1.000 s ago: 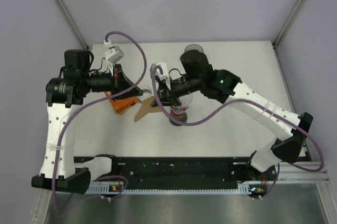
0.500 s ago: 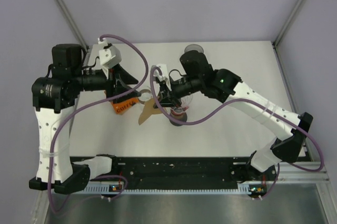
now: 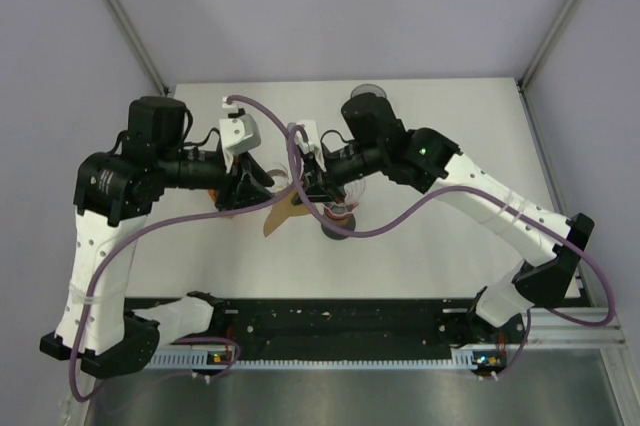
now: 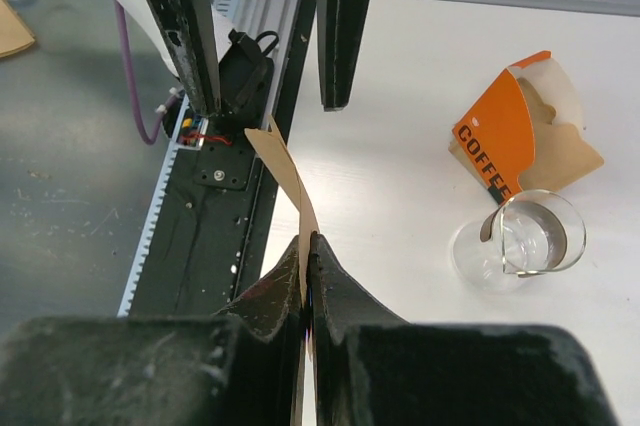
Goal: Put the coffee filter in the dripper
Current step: Place the coffee filter in the coffee dripper.
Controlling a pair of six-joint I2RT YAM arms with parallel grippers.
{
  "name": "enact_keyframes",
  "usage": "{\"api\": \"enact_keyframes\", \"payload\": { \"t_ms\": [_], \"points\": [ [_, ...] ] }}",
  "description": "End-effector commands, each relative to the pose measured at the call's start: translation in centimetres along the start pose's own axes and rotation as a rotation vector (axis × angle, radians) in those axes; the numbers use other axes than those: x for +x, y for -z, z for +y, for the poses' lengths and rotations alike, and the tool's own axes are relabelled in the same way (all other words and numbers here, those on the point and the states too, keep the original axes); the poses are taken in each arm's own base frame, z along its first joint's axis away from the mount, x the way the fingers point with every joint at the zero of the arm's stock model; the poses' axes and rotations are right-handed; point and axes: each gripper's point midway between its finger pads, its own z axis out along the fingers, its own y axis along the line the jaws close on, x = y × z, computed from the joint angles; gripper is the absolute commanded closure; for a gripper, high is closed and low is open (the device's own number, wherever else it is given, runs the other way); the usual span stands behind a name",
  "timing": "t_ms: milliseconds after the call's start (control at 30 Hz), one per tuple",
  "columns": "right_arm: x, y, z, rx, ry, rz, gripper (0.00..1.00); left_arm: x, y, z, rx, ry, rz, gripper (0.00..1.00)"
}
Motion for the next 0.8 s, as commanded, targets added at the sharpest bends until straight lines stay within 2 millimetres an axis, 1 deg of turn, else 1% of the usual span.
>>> {"api": "enact_keyframes", "payload": {
  "t_ms": [0, 67, 133, 233, 300, 400, 433, 533, 600, 667, 700, 767],
  "points": [
    [-2.2, 0.9, -0.2, 0.012, 0.046, -0.045, 1.0, 1.5, 0.3, -1.6, 0.029, 0.035, 0.043, 0.59],
    [-2.2, 0.9, -0.2, 0.012, 0.046, -0.045, 1.0, 1.8, 0.1, -2.0, 0.054, 0.008, 0.034, 0.59],
    [-2.2, 0.9, -0.2, 0.011, 0.049, -0.045, 1.0, 2.1, 0.0, -2.0, 0.056, 0.0, 0.029, 0.6],
    [-2.1, 0.9, 0.0, 0.004, 0.051, -0.045, 1.0, 2.1, -0.3, -1.4, 0.034, 0.023, 0.026, 0.67],
    [-2.1, 0.9, 0.1, 0.001, 0.052, -0.046, 1.0, 2.0, -0.5, -1.5, 0.045, 0.037, 0.015, 0.71],
    [-1.9, 0.9, 0.2, -0.005, 0.054, -0.044, 1.0, 1.3, -0.7, -1.3, 0.036, 0.049, -0.02, 0.8],
    [-1.9, 0.9, 0.1, -0.004, 0.054, -0.043, 1.0, 1.0, -0.6, -1.4, 0.037, 0.046, -0.029, 0.8],
    [-1.7, 0.9, 0.2, -0.004, 0.057, -0.04, 1.0, 0.8, -0.6, -1.3, 0.027, 0.052, -0.044, 0.77],
    [-1.7, 1.0, 0.2, 0.0, 0.061, -0.041, 1.0, 0.5, -0.6, -0.5, -0.017, 0.059, -0.051, 0.7],
    [-1.6, 1.0, 0.3, -0.004, 0.063, -0.04, 1.0, 0.0, -0.4, 0.5, -0.08, 0.075, -0.064, 0.65],
    [-1.6, 1.0, 0.3, -0.004, 0.063, -0.04, 1.0, -0.2, -0.3, 0.8, -0.102, 0.078, -0.068, 0.65],
    [-1.5, 1.0, 0.3, -0.006, 0.061, -0.038, 1.0, -0.5, -0.1, 0.8, -0.111, 0.071, -0.073, 0.63]
  ]
}}
